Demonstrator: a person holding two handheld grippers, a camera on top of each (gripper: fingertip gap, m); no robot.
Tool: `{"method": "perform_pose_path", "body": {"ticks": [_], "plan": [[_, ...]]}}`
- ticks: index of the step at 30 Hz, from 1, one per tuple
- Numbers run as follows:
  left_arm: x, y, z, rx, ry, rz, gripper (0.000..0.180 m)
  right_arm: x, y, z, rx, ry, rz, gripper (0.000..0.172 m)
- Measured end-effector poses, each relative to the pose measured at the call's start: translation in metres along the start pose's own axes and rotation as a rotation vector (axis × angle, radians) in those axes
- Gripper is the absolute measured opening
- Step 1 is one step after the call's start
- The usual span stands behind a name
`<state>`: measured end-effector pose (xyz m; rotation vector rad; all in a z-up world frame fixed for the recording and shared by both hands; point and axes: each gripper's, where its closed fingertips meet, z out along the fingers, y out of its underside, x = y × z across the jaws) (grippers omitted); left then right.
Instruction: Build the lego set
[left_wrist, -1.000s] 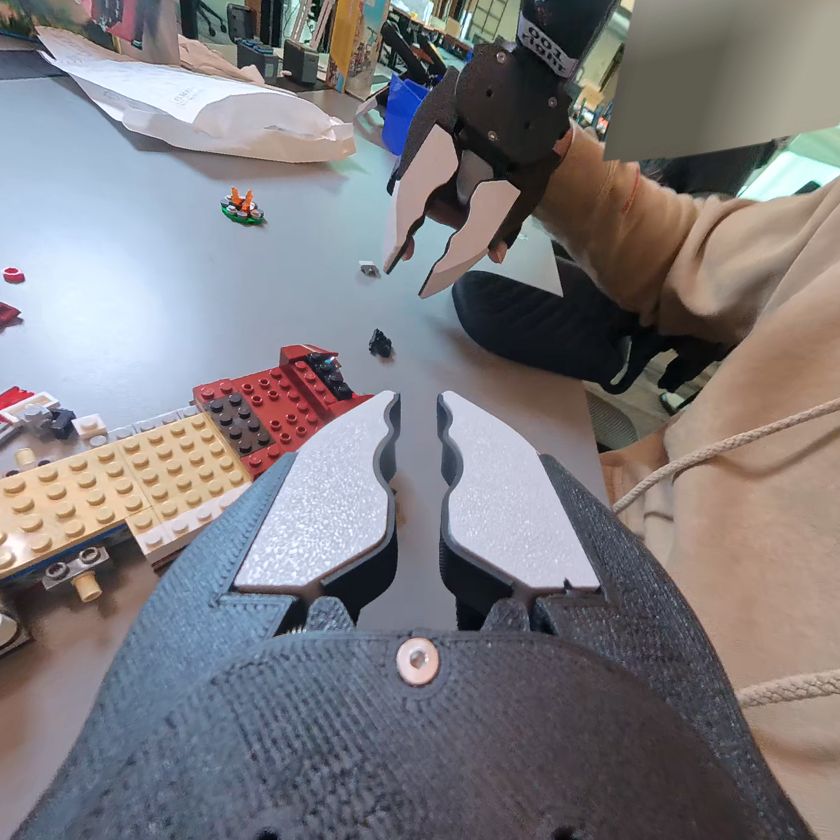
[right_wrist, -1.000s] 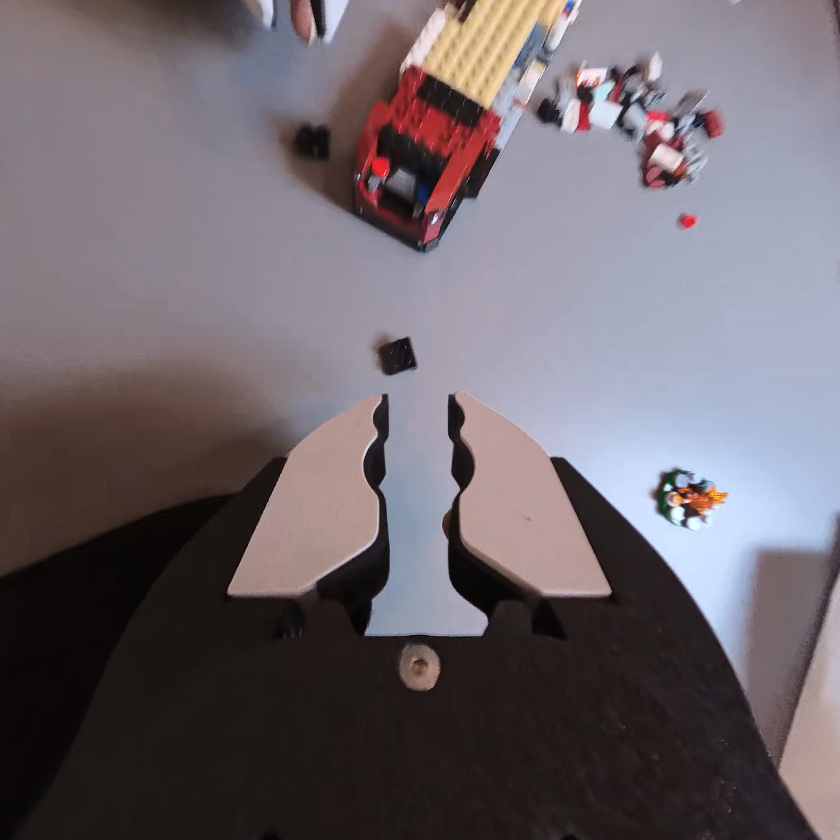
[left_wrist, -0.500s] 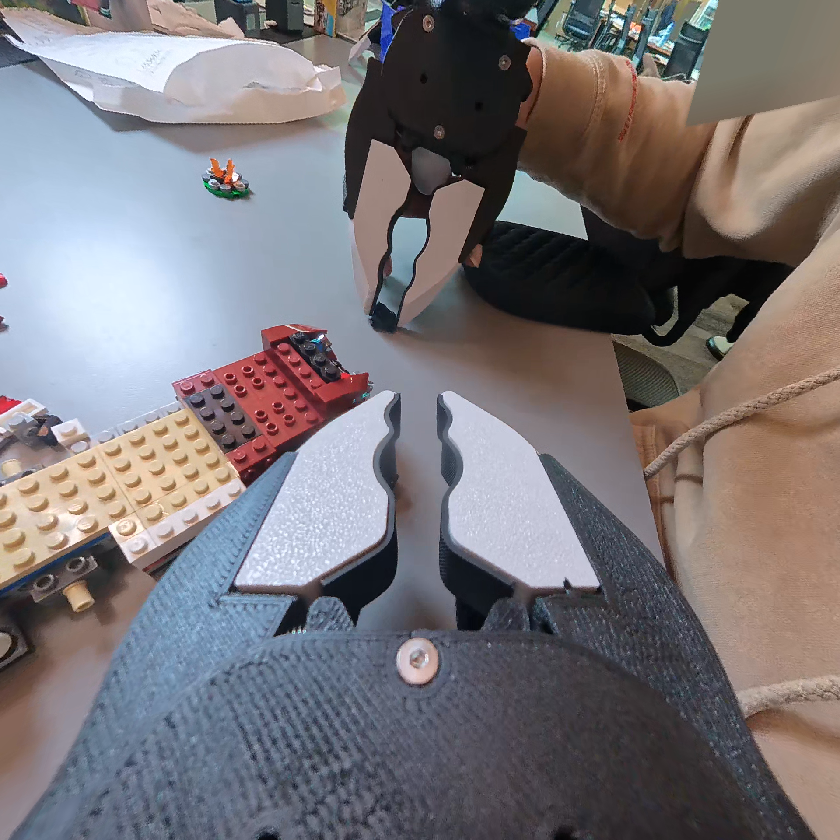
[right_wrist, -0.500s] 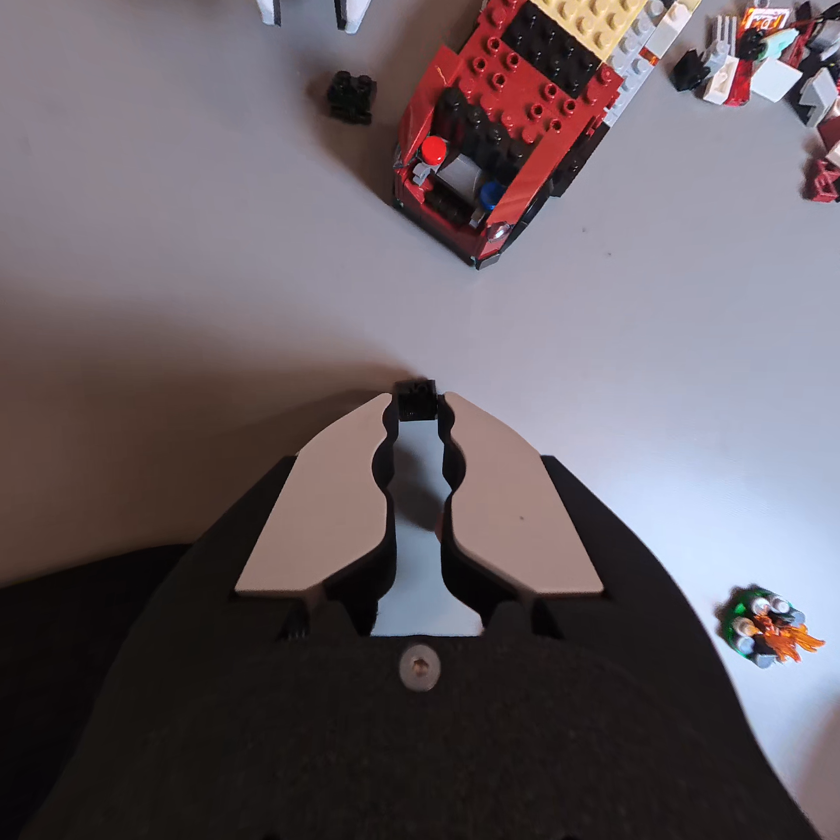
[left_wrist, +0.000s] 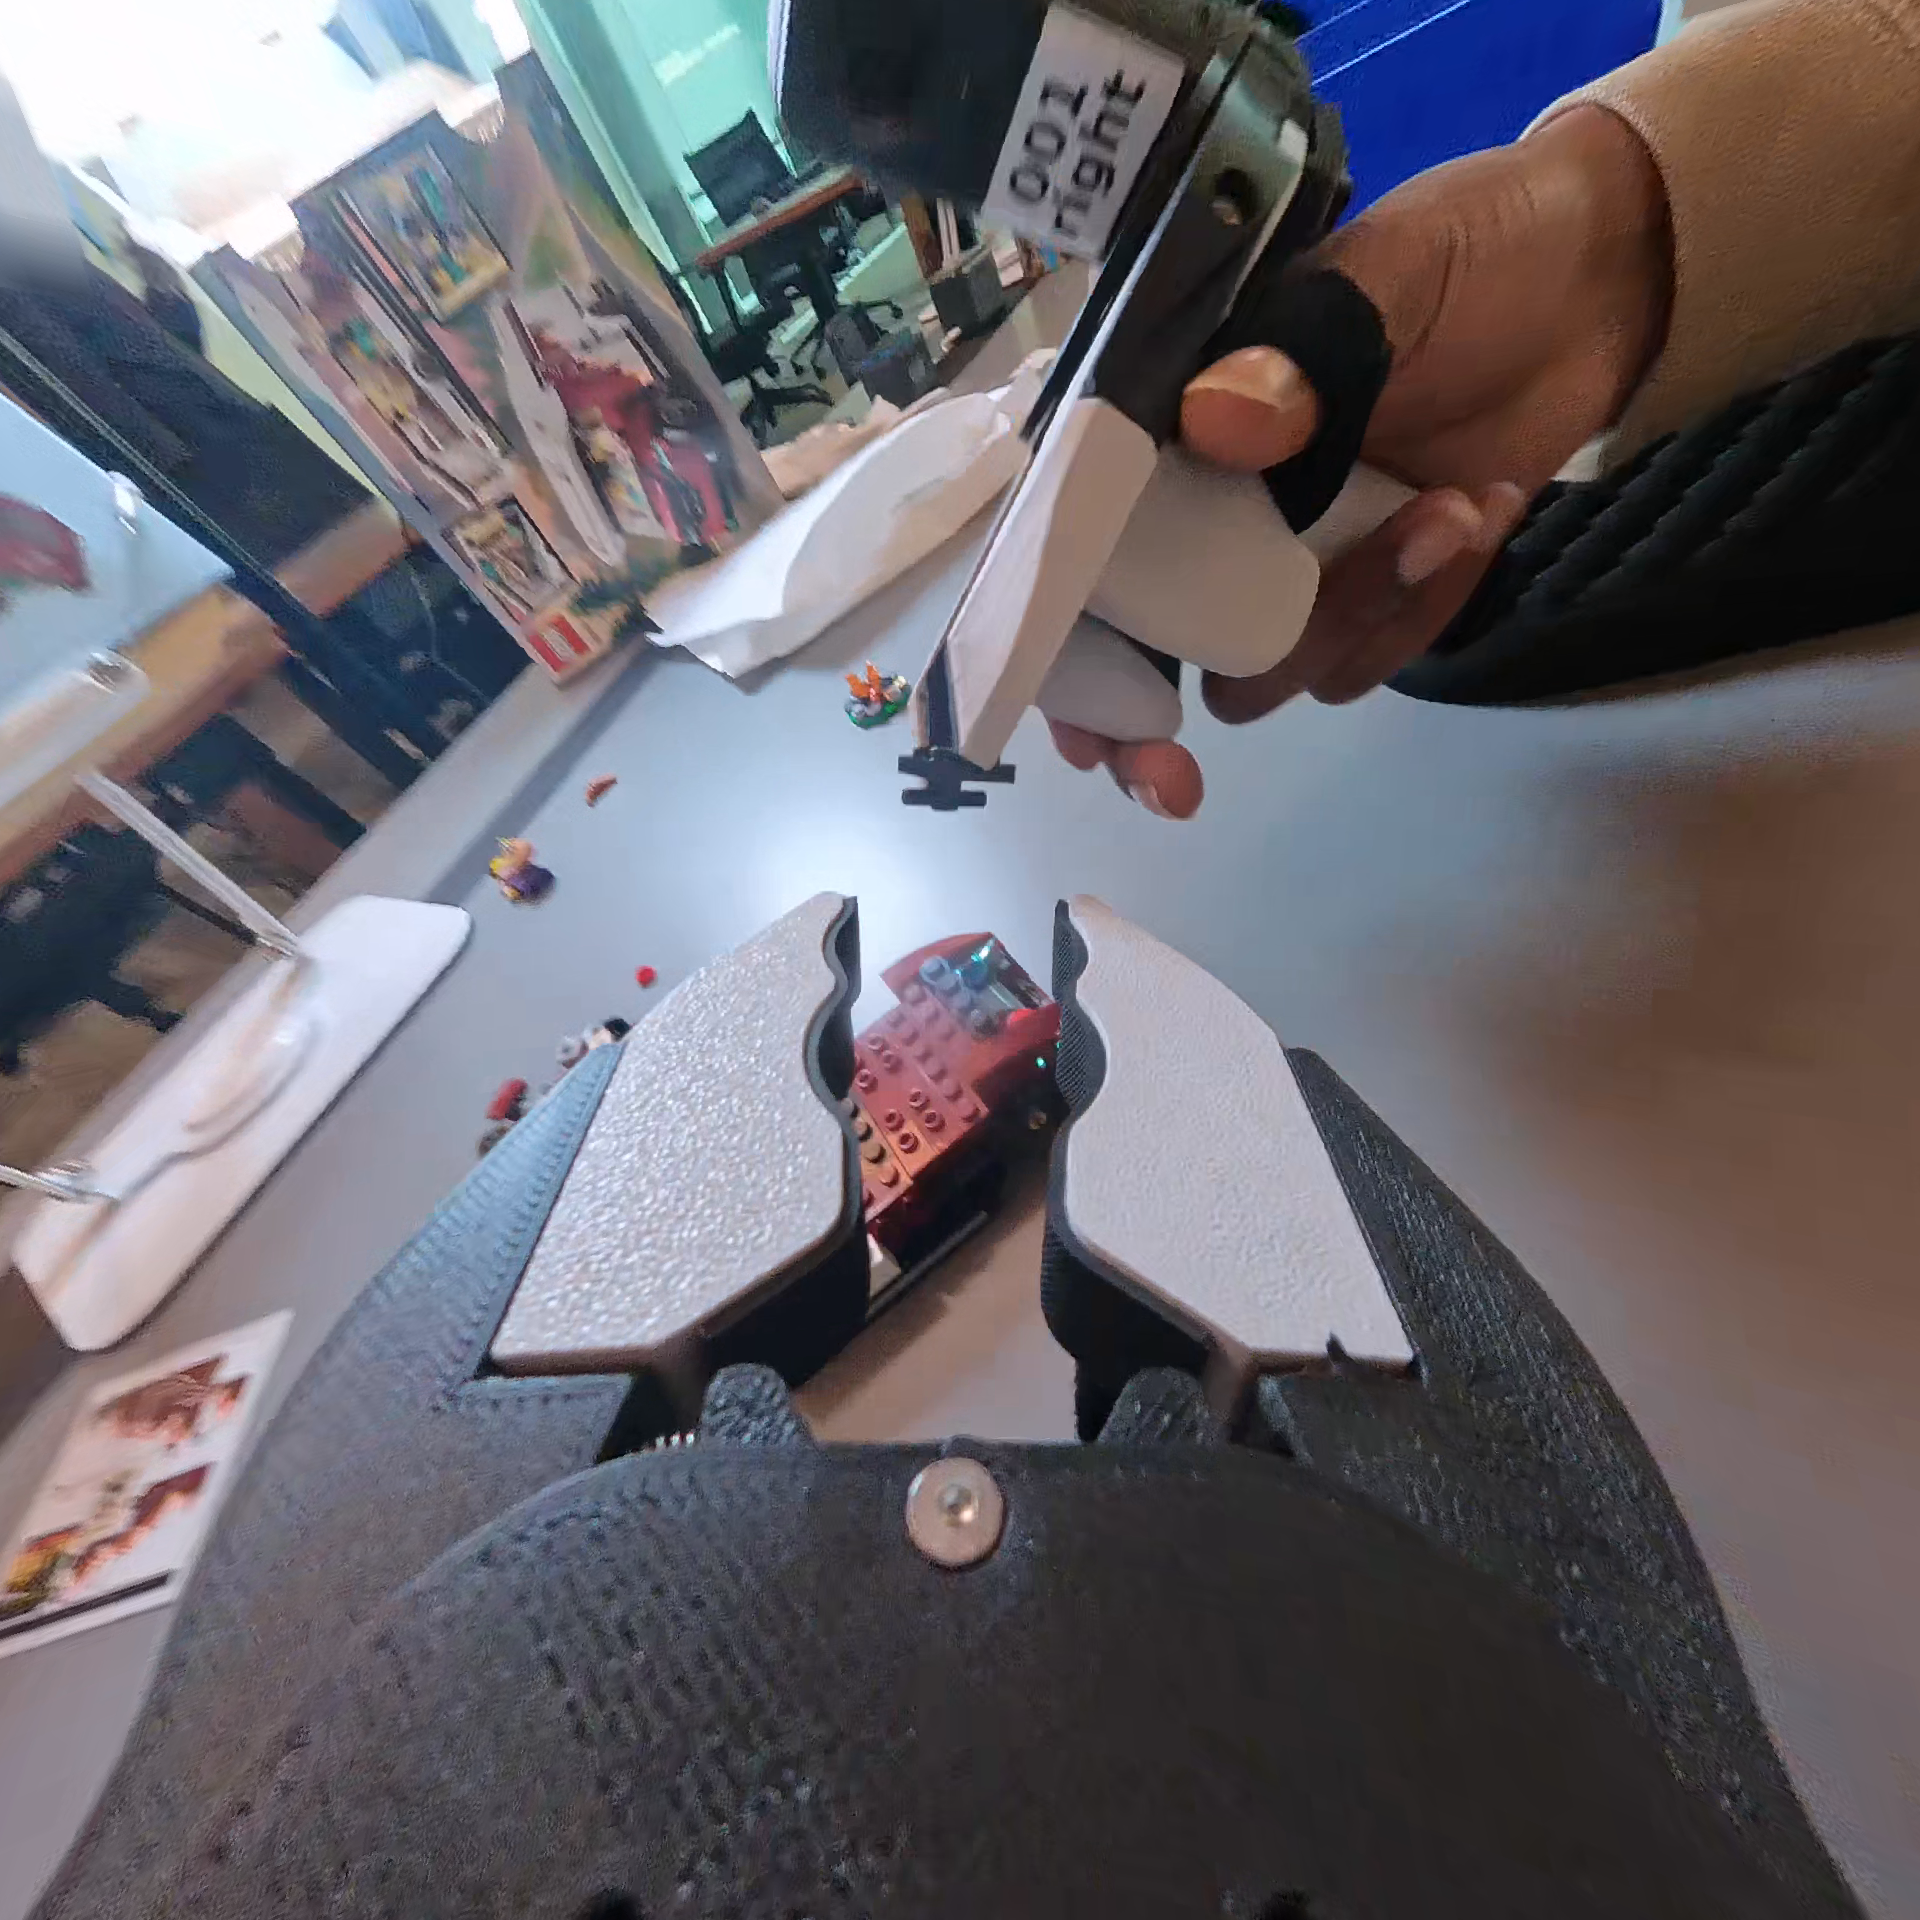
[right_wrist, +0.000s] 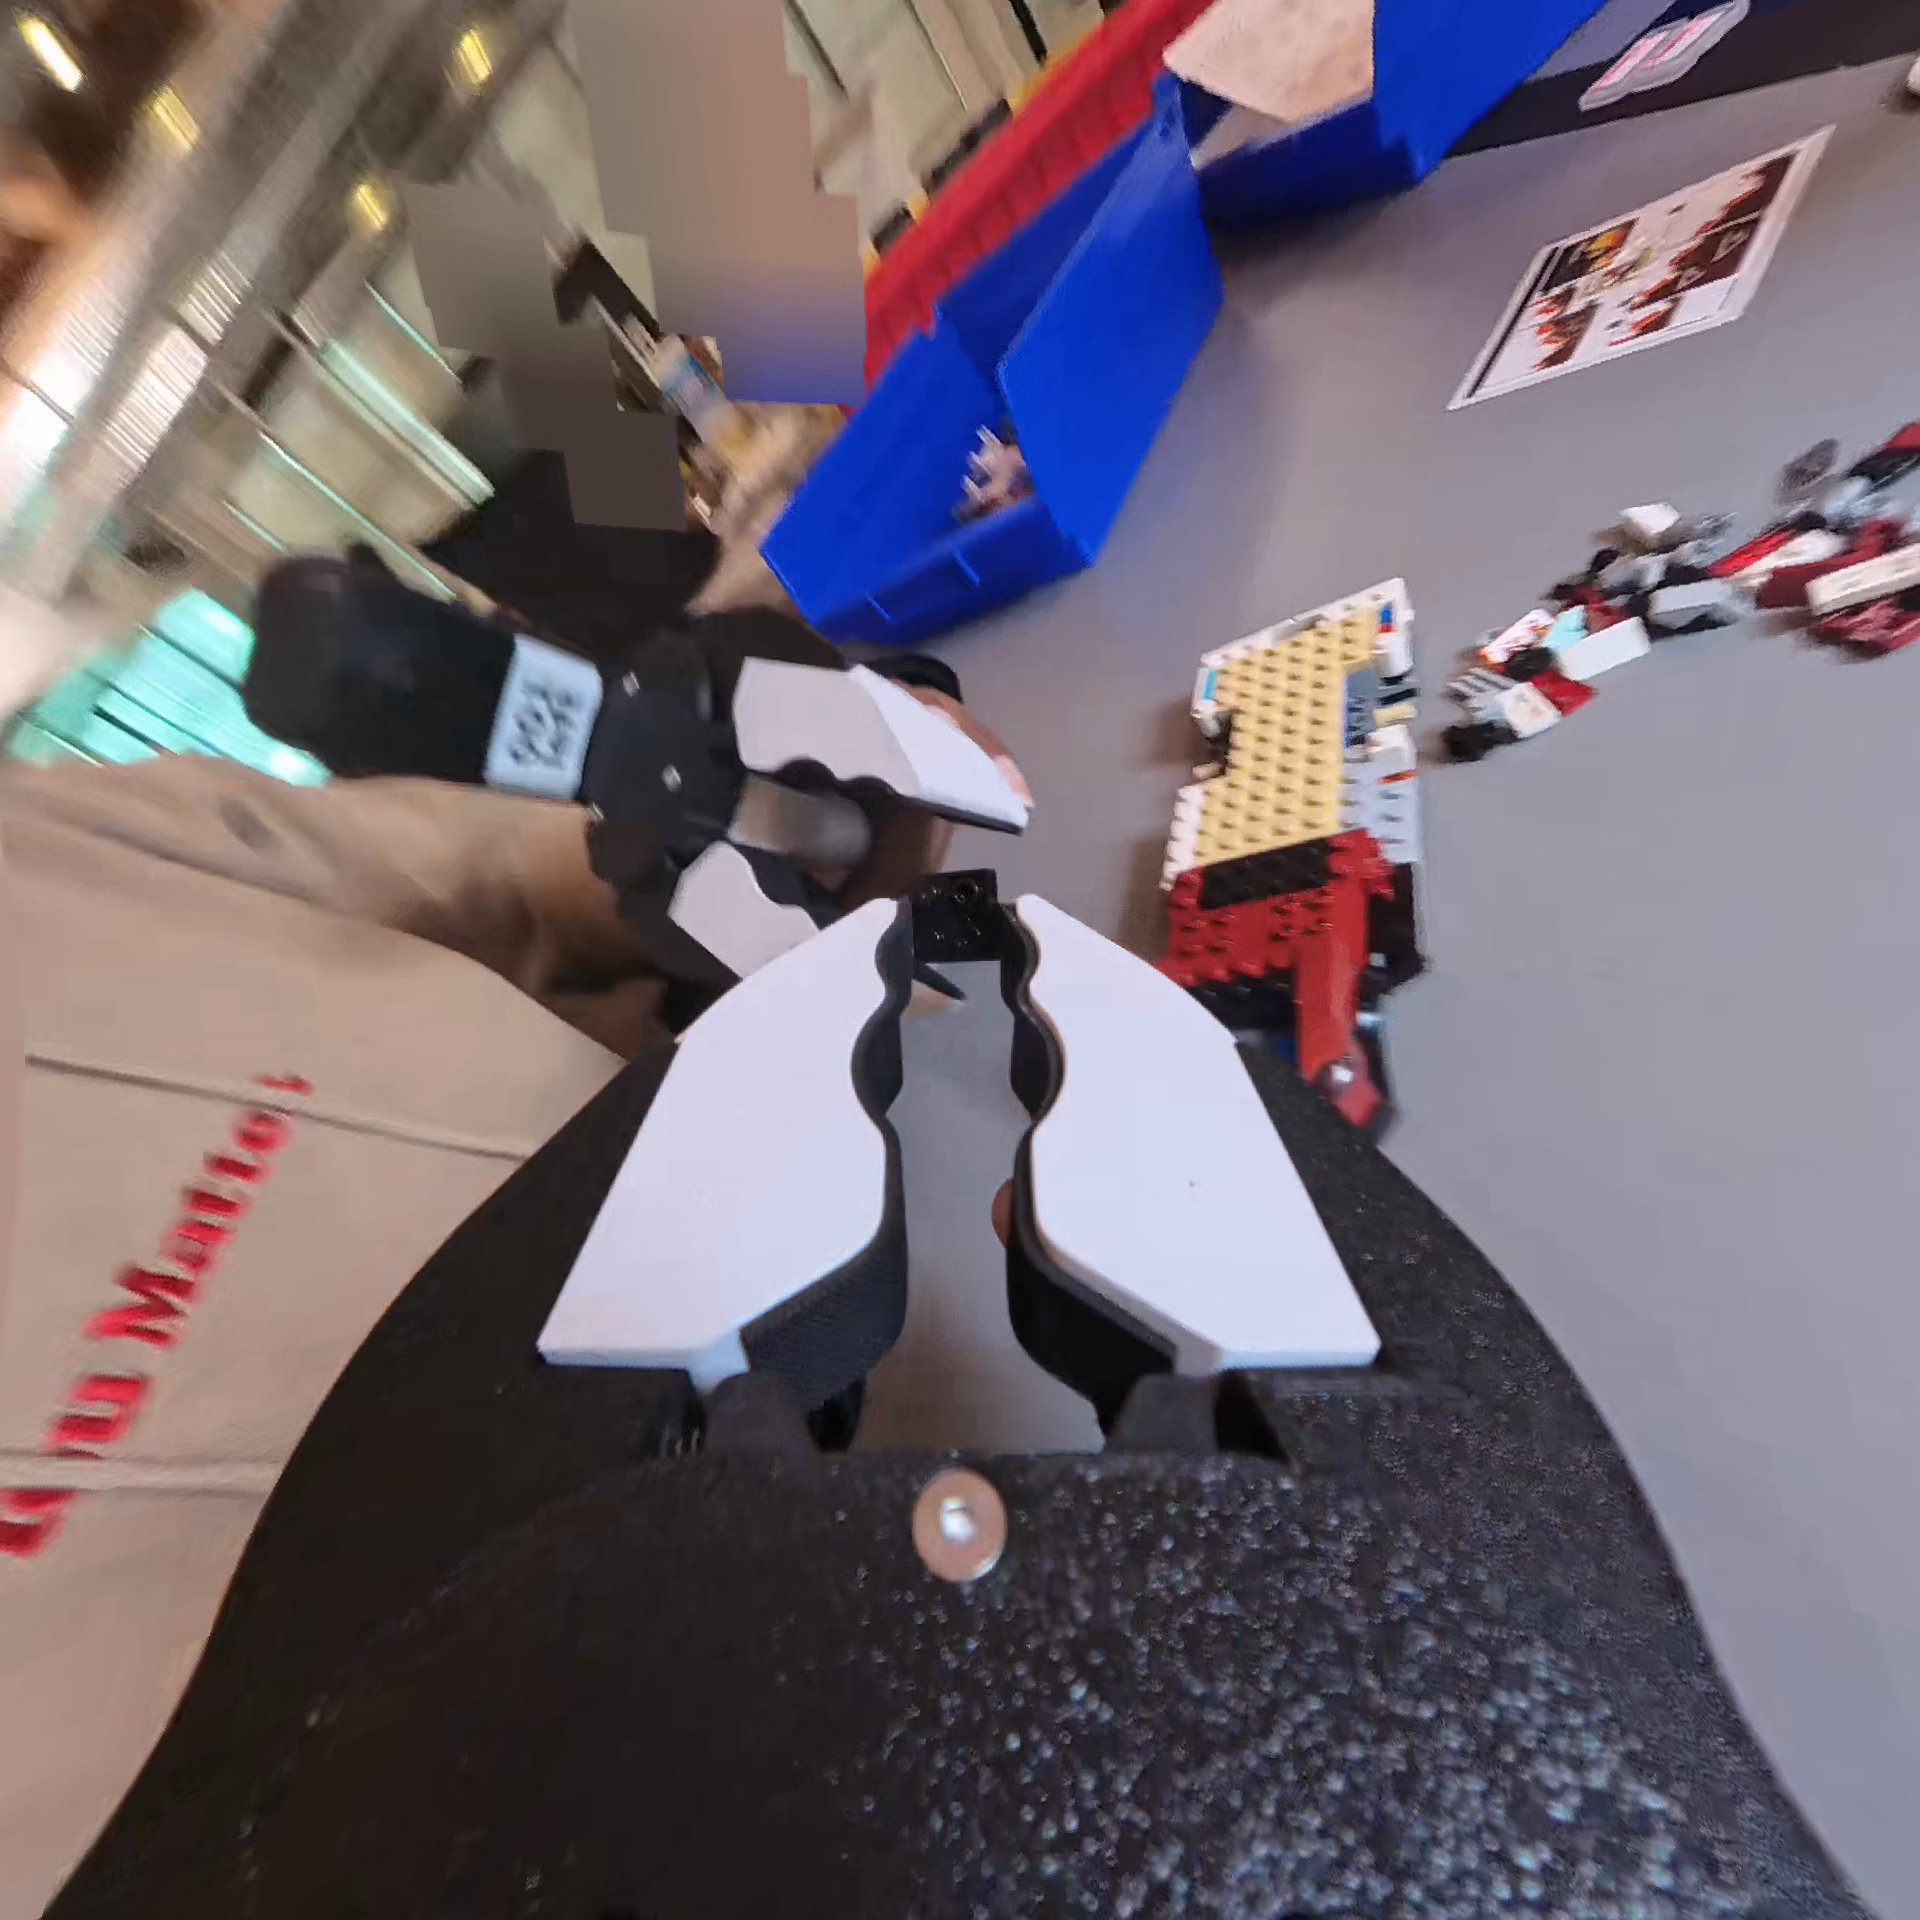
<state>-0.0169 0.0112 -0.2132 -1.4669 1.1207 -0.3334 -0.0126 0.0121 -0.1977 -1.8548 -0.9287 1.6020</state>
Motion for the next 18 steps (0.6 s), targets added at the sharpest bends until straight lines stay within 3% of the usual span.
{"method": "perform_pose_path", "body": {"ticks": [3, 7, 18], "plan": [[0.002, -0.016, -0.005, 0.051, -0.025, 0.085, 0.034, -0.012, -0.001, 0.004, 0.039, -0.141, 0.184, 0.016], [0.008, -0.024, -0.01, 0.079, 0.033, 0.053, 0.03, -0.024, 0.005, 0.004, 0.004, -0.218, 0.126, 0.016], [0.001, -0.024, -0.011, 0.019, -0.166, 0.326, 0.015, -0.018, 0.004, 0.012, 0.057, -0.149, 0.27, 0.016]]}}
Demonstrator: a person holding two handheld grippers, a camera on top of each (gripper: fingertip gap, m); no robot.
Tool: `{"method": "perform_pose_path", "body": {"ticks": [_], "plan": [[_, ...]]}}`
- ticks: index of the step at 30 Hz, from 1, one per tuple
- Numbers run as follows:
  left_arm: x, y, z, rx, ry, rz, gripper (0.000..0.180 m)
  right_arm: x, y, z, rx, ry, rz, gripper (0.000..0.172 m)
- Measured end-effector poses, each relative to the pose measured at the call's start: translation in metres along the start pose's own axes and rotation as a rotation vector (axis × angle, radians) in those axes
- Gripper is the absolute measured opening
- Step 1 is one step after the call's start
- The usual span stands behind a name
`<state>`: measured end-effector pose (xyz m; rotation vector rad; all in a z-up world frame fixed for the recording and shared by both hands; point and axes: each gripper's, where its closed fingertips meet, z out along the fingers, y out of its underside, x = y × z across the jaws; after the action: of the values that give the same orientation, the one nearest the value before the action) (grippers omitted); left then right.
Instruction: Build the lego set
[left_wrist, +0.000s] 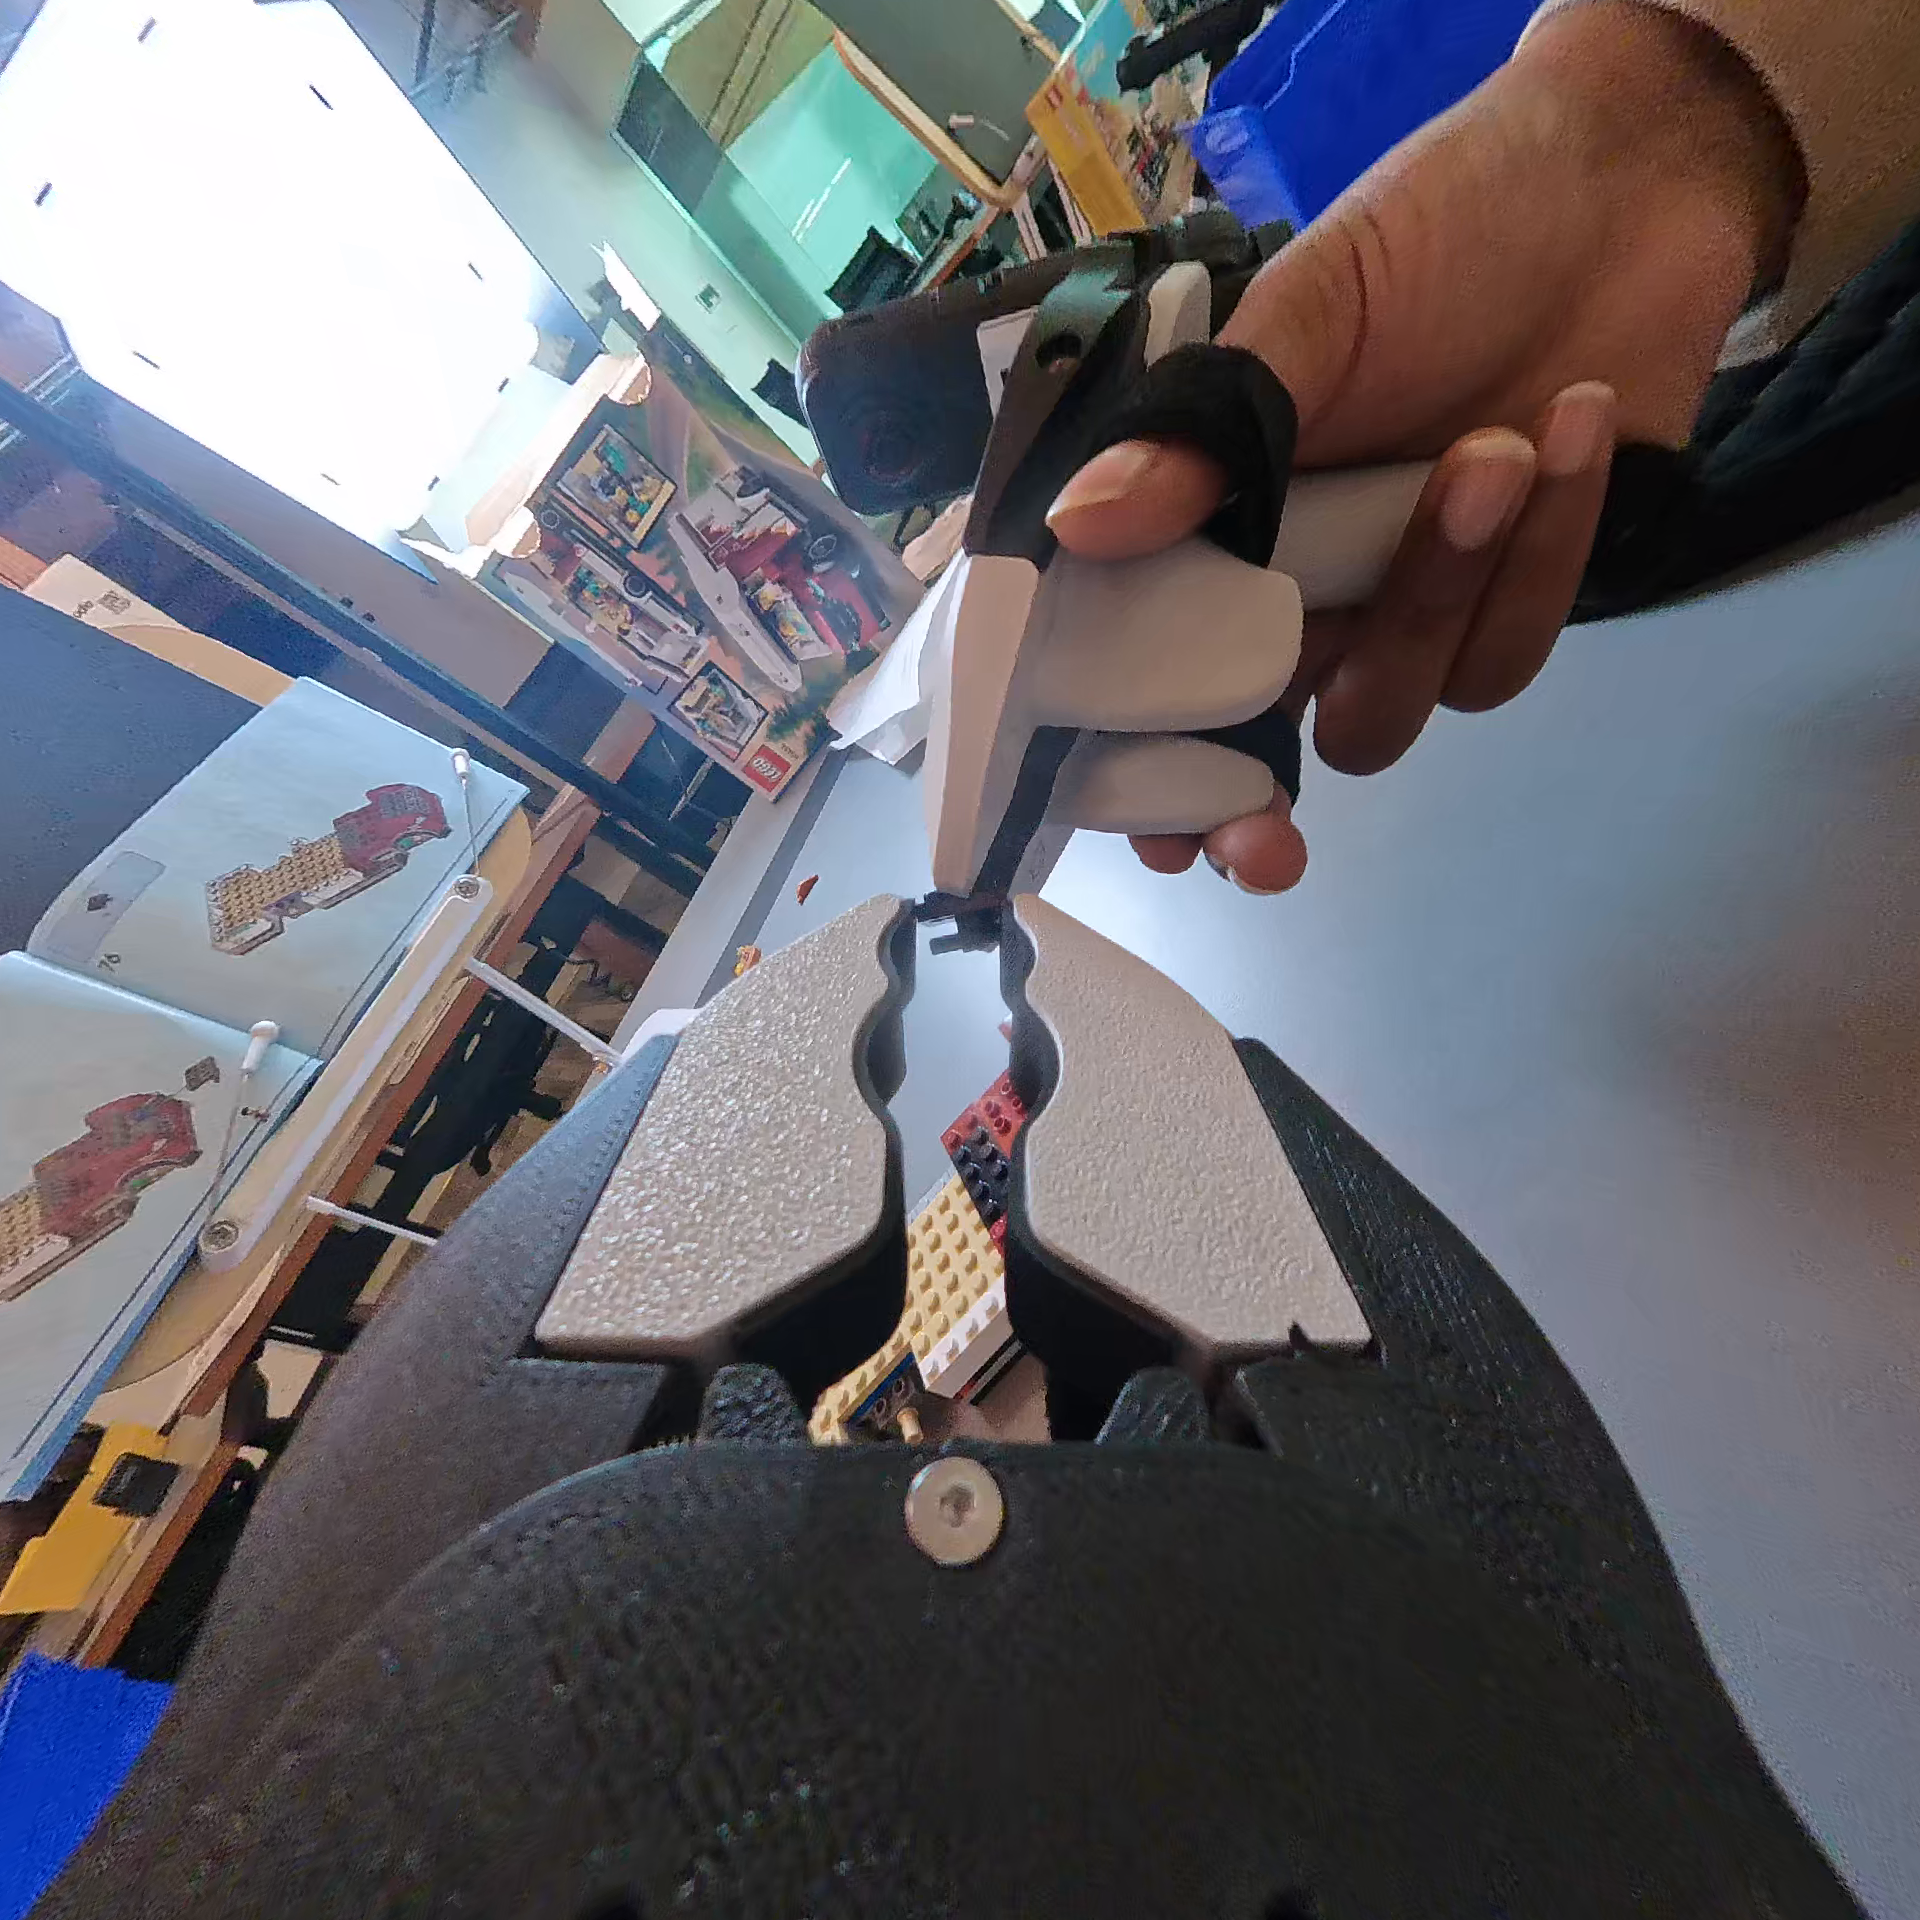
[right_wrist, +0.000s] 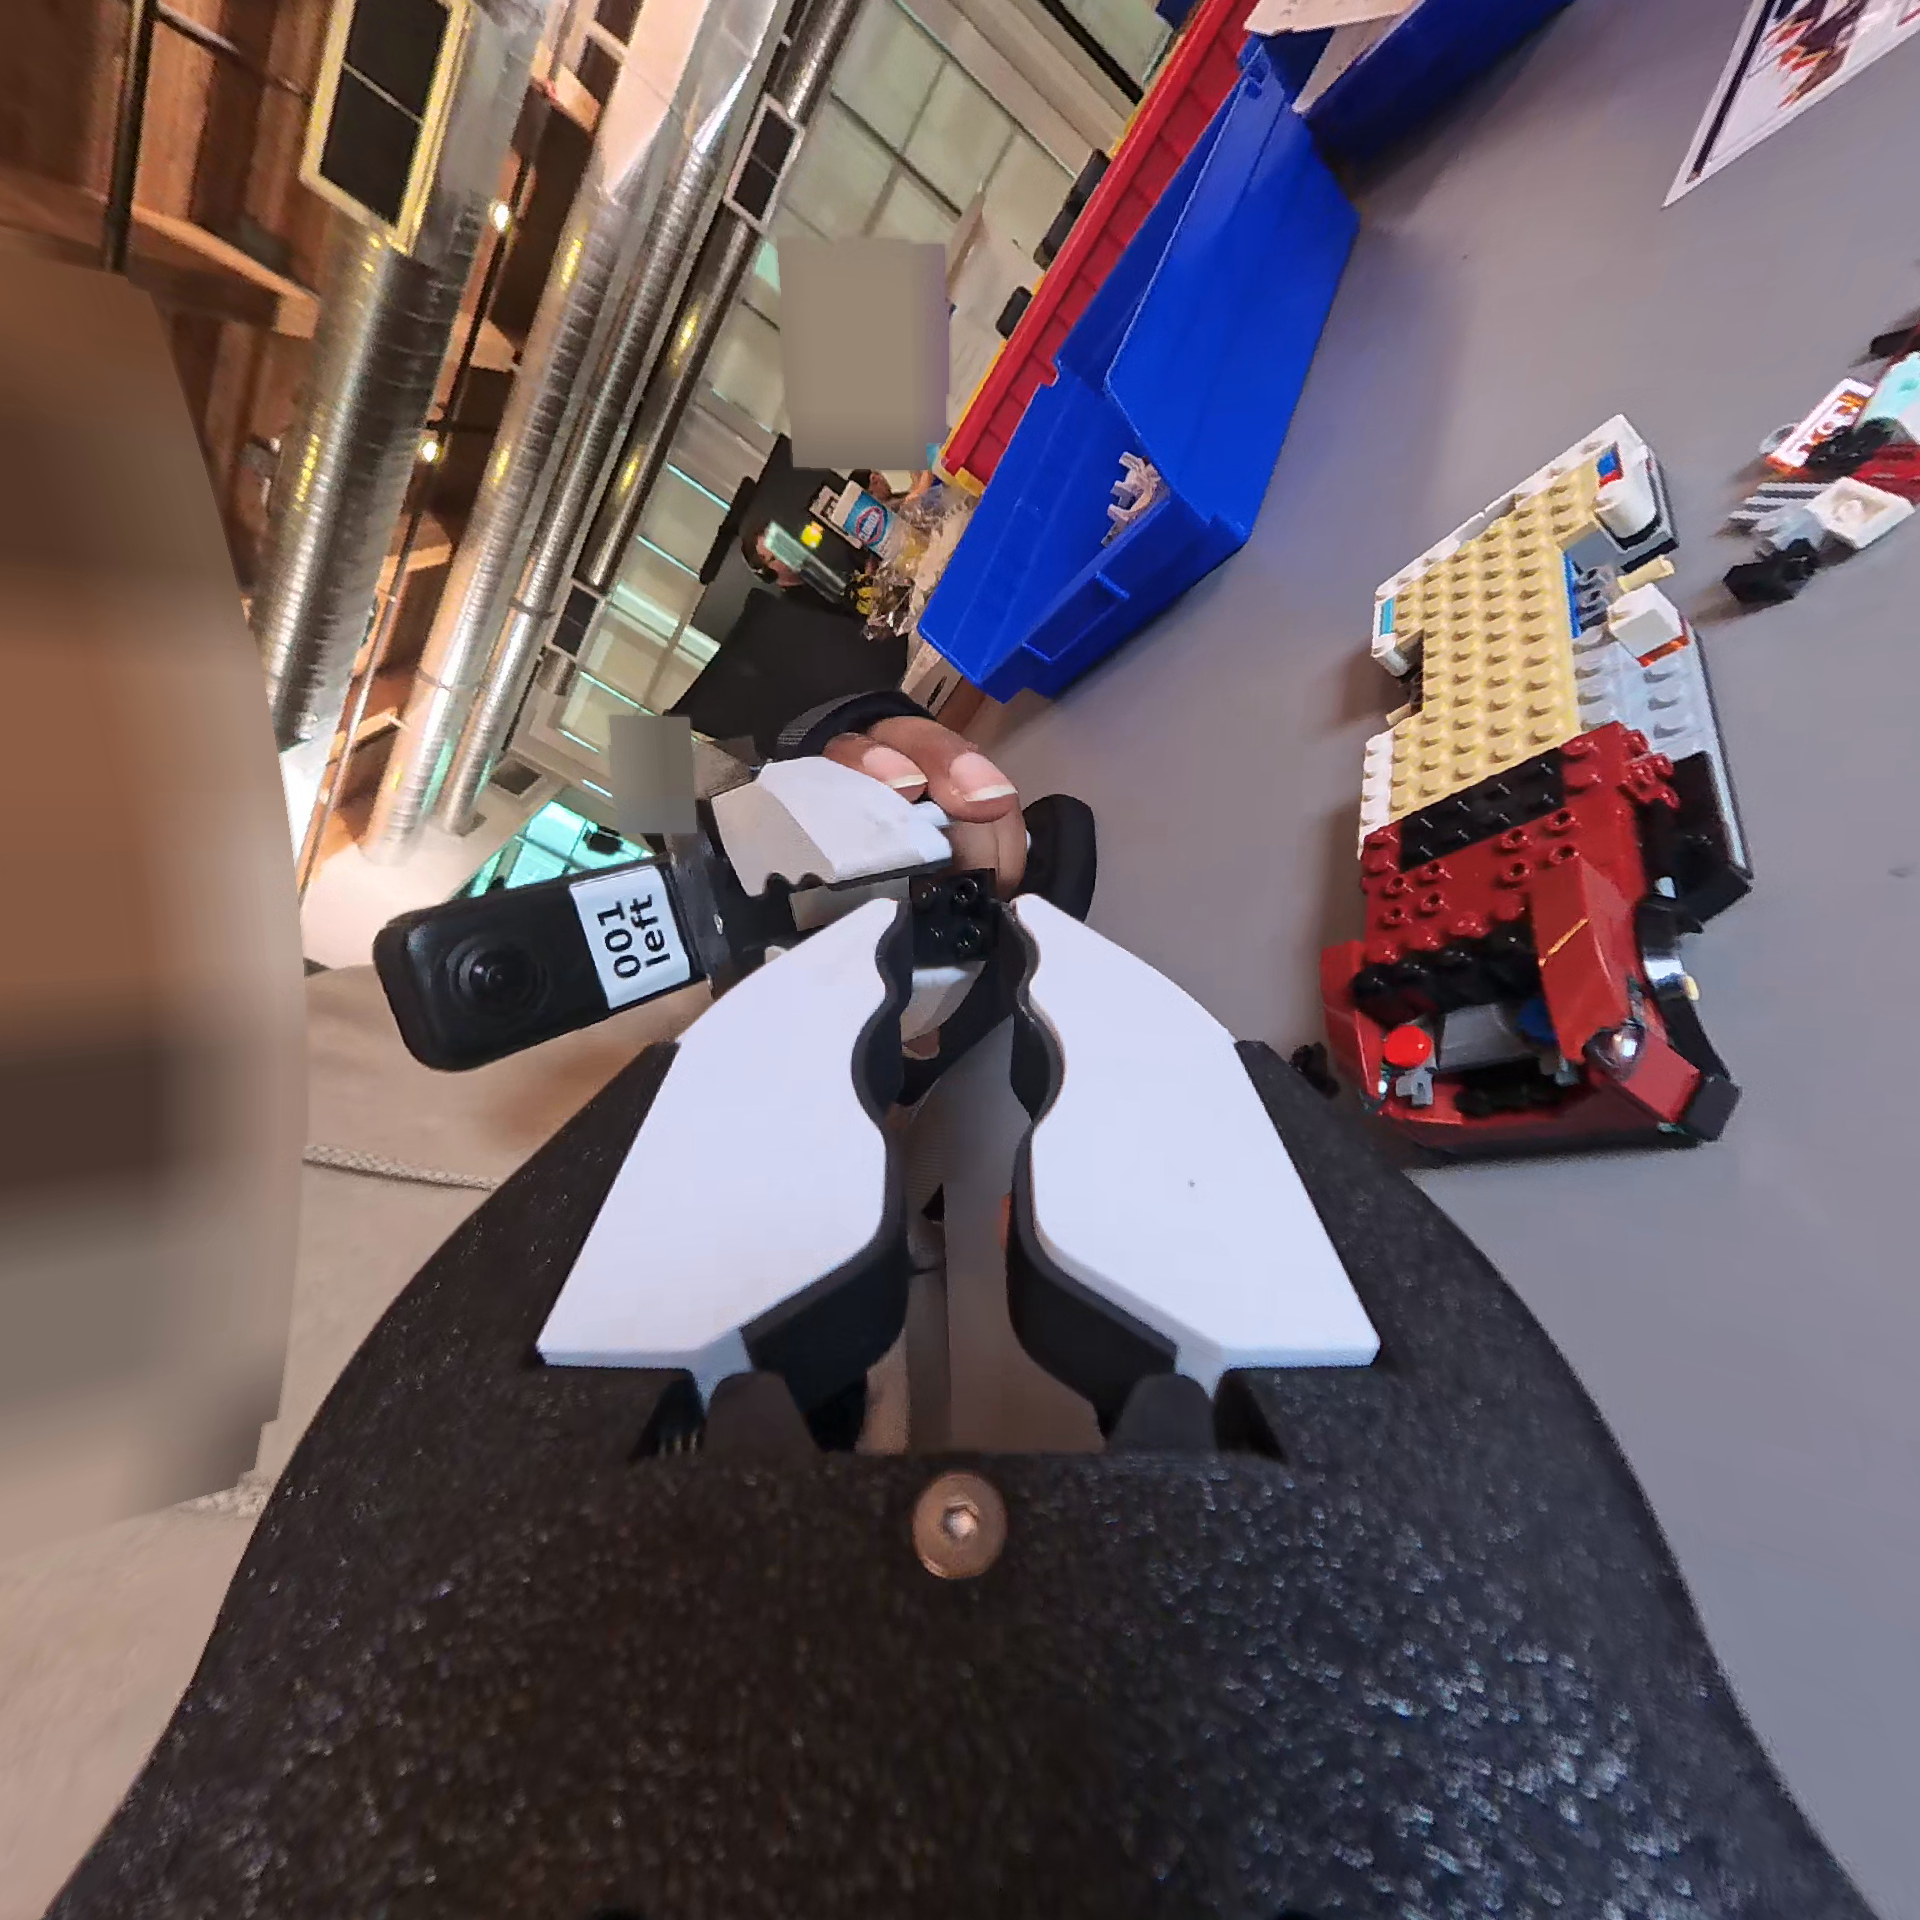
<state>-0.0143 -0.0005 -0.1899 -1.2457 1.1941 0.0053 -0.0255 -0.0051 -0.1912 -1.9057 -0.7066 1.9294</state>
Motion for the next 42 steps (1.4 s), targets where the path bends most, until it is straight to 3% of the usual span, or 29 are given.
{"method": "perform_pose_path", "body": {"ticks": [6, 8, 12, 15, 20, 24, 29, 34, 36, 38, 42], "plan": [[0.002, 0.003, 0.0, -0.003, 0.025, -0.017, 0.015, 0.003, 0.001, 0.001, 0.025, 0.039, -0.012, 0.016], [0.001, 0.0, -0.003, 0.041, 0.077, -0.132, 0.004, -0.002, 0.001, 0.0, 0.014, 0.022, -0.086, 0.017], [-0.004, -0.009, -0.013, 0.169, 0.216, -0.417, 0.003, -0.02, 0.006, -0.003, -0.062, -0.016, -0.308, 0.021], [-0.004, -0.009, -0.014, 0.195, 0.263, -0.517, 0.003, -0.02, 0.007, -0.004, -0.081, 0.036, -0.414, 0.013], [-0.005, -0.015, -0.017, 0.265, 0.366, -0.719, 0.003, -0.019, 0.003, -0.008, -0.064, -0.006, -0.395, 0.018], [-0.005, -0.021, -0.019, 0.324, 0.417, -0.803, 0.002, -0.026, 0.002, -0.01, -0.074, -0.134, -0.255, 0.021], [0.0, -0.023, -0.019, 0.332, 0.436, -0.781, 0.002, -0.033, 0.008, -0.004, -0.102, -0.206, -0.201, 0.018], [0.002, -0.014, -0.014, 0.27, 0.421, -0.732, 0.002, -0.027, 0.006, -0.004, -0.098, -0.157, -0.21, 0.017], [-0.001, -0.002, -0.009, 0.199, 0.396, -0.686, 0.021, -0.015, 0.0, -0.01, -0.085, -0.05, -0.258, 0.017], [-0.007, 0.015, -0.007, 0.108, 0.373, -0.609, 0.034, 0.012, -0.004, -0.023, -0.098, 0.168, -0.397, 0.017], [-0.02, 0.057, -0.004, -0.103, 0.375, -0.406, 0.046, 0.051, 0.004, -0.047, -0.18, 0.512, -0.613, 0.017]]}}
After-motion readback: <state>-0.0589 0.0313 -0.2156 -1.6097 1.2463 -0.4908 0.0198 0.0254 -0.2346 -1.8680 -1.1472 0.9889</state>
